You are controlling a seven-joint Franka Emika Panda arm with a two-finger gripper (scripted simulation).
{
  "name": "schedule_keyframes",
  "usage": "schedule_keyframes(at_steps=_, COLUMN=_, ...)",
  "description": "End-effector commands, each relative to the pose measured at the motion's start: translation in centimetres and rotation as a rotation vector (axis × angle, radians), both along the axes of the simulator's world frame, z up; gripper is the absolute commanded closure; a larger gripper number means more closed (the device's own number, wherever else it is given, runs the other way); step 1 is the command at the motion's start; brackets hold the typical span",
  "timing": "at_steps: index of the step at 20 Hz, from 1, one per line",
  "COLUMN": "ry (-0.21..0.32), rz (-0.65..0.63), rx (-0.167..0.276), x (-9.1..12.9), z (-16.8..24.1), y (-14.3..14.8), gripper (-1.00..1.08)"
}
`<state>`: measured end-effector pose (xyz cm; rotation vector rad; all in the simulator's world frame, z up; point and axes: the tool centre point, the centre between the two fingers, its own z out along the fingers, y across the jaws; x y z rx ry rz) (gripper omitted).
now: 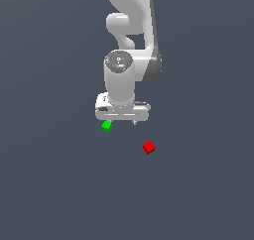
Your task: Stack the red cube on top of the green cube.
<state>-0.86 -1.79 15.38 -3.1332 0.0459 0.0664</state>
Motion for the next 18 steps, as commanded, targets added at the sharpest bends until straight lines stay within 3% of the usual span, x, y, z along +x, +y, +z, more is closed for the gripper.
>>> schedule_keyframes(at_steps=1, ry=0.000, rz=0.000, rx=0.000, x=0.0, z=0.0, y=0.0, gripper=-0.92)
schedule_keyframes(at_steps=10, ry=-0.007, rz=0.085, rx=0.002, x=1.4, z=-1.4, y=1.8, gripper=-0.92)
schedule_keyframes(at_steps=18, ry=-0.026, rz=0.312, rx=0.005, x=4.2, z=-5.1, y=6.9, gripper=-0.92)
